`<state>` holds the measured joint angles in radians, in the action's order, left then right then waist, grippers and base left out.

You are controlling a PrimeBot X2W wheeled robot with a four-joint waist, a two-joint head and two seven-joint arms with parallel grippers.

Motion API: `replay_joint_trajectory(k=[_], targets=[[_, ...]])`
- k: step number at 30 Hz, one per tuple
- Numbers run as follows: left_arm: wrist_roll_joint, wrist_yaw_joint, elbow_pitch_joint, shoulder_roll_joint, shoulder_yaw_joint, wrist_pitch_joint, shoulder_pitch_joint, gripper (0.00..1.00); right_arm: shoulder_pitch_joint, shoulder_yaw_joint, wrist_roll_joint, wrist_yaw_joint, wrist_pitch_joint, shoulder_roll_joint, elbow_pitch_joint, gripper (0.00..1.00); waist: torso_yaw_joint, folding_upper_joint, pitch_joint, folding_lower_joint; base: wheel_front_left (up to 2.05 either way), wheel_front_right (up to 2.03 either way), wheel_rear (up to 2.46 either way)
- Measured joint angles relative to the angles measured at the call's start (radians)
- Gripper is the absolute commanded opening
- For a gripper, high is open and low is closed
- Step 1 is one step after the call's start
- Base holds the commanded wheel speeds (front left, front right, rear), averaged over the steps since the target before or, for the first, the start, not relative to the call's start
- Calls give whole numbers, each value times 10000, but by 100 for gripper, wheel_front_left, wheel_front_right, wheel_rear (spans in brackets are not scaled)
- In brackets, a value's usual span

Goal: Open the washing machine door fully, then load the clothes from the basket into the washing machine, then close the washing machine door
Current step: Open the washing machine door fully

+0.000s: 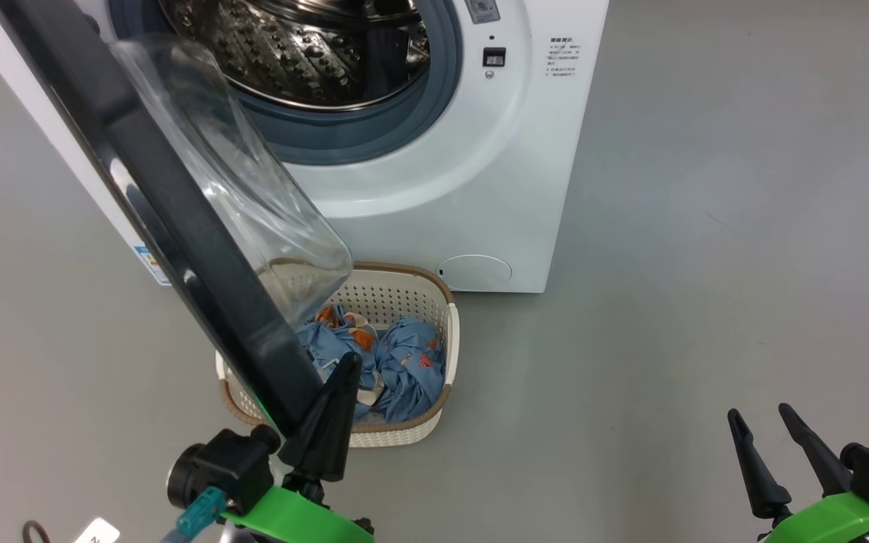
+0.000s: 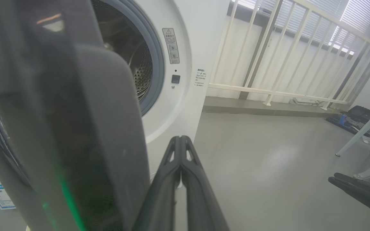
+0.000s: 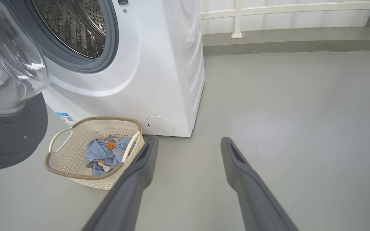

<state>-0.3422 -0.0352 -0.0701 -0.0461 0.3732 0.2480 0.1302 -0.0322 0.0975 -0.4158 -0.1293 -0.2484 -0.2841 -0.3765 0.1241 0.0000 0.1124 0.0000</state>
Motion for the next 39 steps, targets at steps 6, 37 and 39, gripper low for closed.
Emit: replay_joint_trajectory(k=[6, 37, 39], targets=[[0, -2, -144, 23, -48, 2, 0, 0, 1, -56, 0, 0, 0, -4, 25, 100, 63, 0, -36, 0, 0, 0, 0], [4, 155, 98, -334, -270, 71, -555, 0, 30, -251, 196, 0, 0, -119, 148, 100, 1539, 0, -155, 0, 0, 0, 0], [0, 221, 128, -343, -311, 71, -594, 0, 31, -261, 196, 0, 0, -146, 157, 100, 1674, 0, -141, 0, 0, 0, 0]])
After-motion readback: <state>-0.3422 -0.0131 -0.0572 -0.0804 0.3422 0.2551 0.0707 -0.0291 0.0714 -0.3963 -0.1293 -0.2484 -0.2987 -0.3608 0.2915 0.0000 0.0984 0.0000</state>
